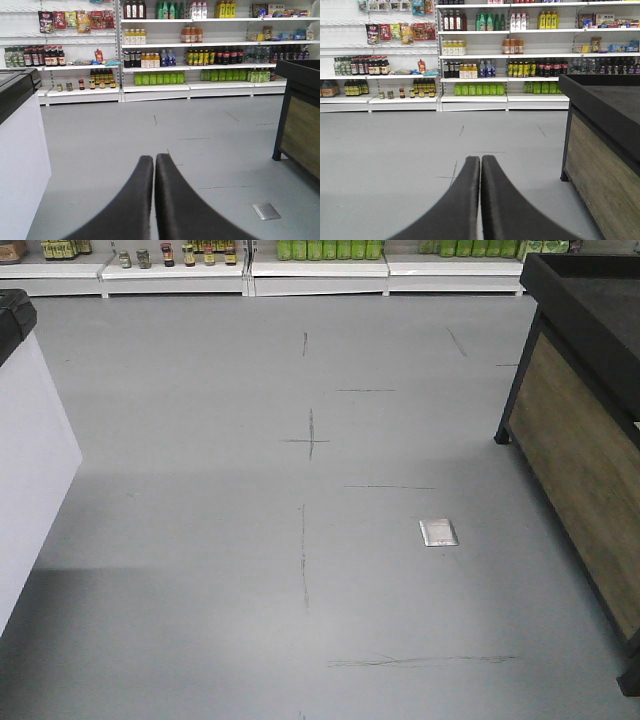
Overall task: Pick three apples into basket with both arms
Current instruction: 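Drive the base forward along the aisle toward the fruit table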
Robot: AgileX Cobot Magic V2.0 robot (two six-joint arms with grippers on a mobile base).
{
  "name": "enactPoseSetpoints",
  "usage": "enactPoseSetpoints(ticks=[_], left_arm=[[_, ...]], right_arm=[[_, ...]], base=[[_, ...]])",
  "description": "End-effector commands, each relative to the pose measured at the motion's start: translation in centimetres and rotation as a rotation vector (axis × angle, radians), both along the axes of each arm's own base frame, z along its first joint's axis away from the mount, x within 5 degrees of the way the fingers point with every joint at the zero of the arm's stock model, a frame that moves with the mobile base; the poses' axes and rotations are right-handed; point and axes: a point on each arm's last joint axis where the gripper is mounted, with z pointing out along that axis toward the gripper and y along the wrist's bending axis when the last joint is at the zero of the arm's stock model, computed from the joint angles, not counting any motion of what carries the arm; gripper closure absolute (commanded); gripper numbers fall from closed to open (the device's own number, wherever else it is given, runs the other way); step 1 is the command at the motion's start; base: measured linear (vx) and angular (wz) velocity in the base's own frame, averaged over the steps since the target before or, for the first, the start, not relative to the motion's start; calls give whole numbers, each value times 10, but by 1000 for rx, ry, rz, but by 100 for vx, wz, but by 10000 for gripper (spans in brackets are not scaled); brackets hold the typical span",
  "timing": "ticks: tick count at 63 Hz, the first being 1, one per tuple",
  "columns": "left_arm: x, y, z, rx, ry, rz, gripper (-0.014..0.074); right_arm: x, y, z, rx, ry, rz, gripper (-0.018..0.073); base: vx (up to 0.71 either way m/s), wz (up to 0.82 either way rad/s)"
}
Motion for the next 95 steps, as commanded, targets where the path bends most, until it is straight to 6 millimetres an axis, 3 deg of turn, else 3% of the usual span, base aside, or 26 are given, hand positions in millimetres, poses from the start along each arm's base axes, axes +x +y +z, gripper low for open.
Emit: enactPoseSetpoints(ticks=[1, 95], left_arm=[[0, 0, 9, -22, -81, -3, 603], [0, 0, 9, -22, -81, -3, 603]], right_arm=[[0, 0, 3, -5, -68, -4, 568], [0, 0, 3, -5, -68, -4, 568]], base=[[0, 0], [1, 1]])
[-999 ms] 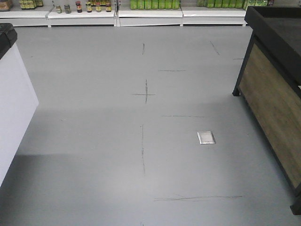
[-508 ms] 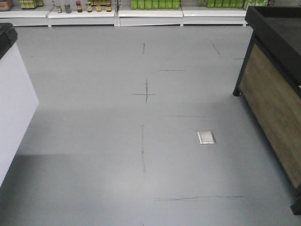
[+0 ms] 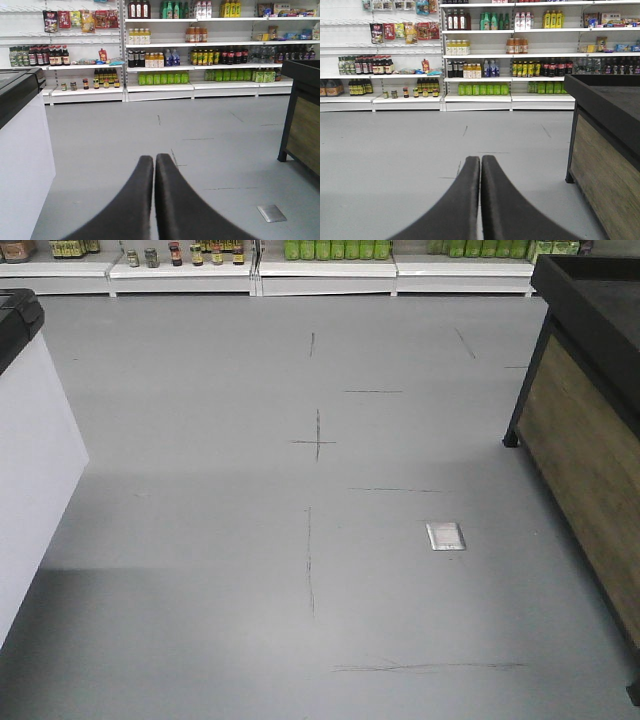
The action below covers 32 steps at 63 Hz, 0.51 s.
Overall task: Pick three apples into basket with both arms
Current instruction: 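Drive the base forward along the aisle toward the fruit table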
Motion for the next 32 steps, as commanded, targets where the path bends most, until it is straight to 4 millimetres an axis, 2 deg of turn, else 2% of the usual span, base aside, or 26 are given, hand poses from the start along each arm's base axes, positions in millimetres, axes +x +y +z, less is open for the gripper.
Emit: enactPoseSetpoints(ticks=[1, 32], left_arm=[[0, 0, 9, -22, -81, -3, 603], [0, 0, 9, -22, -81, -3, 603]], right_arm=[[0, 0, 3, -5, -68, -4, 568], [0, 0, 3, -5, -68, -4, 568]], base=[[5, 3], [7, -2]])
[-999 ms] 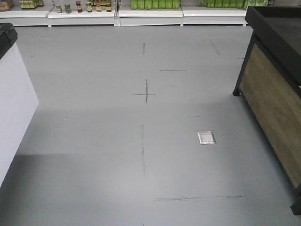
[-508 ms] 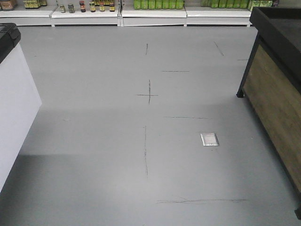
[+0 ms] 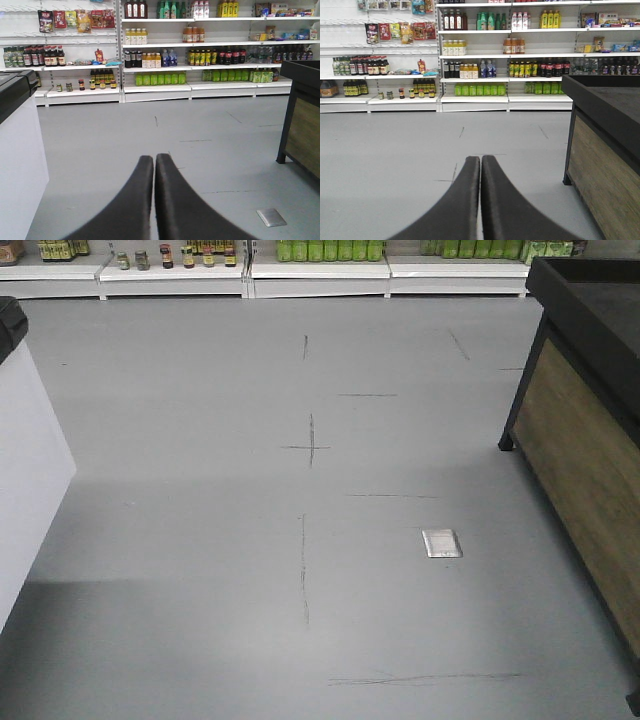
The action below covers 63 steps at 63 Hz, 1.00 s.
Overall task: Pick three apples into basket with both arms
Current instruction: 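Drive the base forward along the aisle toward the fruit table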
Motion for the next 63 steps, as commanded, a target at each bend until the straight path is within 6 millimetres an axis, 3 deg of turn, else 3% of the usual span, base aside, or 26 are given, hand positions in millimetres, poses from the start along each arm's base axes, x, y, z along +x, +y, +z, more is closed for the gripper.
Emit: enactPoseSetpoints(ticks=[1, 63], left_arm=[[0, 0, 9, -22, -81, -3, 603], [0, 0, 9, -22, -81, -3, 603]], right_arm=[[0, 0, 3, -5, -68, -4, 568], [0, 0, 3, -5, -67, -4, 568]], base=[[8, -6], [4, 2]])
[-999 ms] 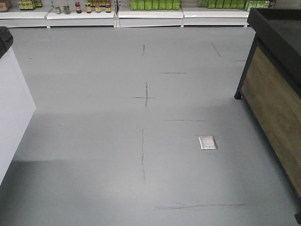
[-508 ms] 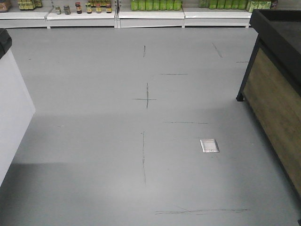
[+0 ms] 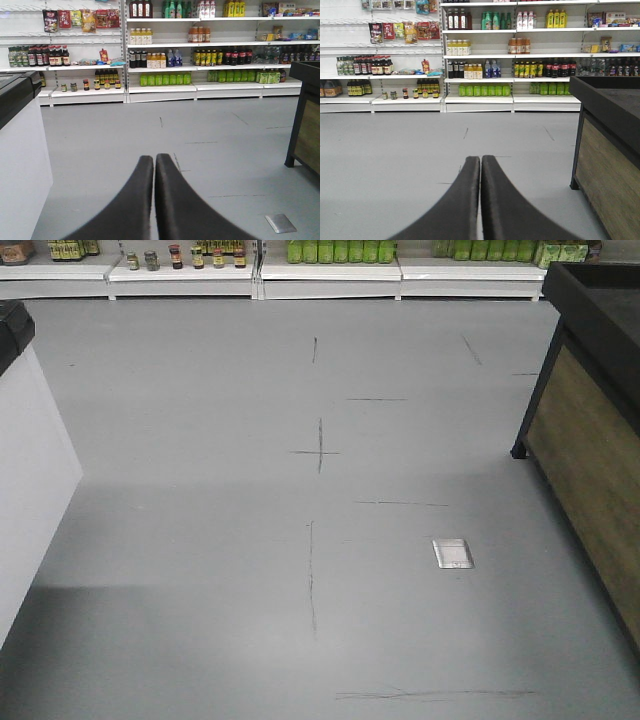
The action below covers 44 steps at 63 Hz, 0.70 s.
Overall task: Pick three apples into basket with both arms
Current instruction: 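Drive the base forward along the aisle toward the fruit table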
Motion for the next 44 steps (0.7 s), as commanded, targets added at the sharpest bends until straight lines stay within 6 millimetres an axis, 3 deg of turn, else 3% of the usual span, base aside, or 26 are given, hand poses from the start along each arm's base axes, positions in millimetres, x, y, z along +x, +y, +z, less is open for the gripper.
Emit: enactPoseSetpoints(ticks=[1, 44], left_arm=[[0, 0, 9, -22, -81, -3, 603], [0, 0, 9, -22, -81, -3, 603]], right_arm=[[0, 0, 3, -5, -67, -4, 568], [0, 0, 3, -5, -67, -4, 568]], base=[[3, 1], [7, 4]])
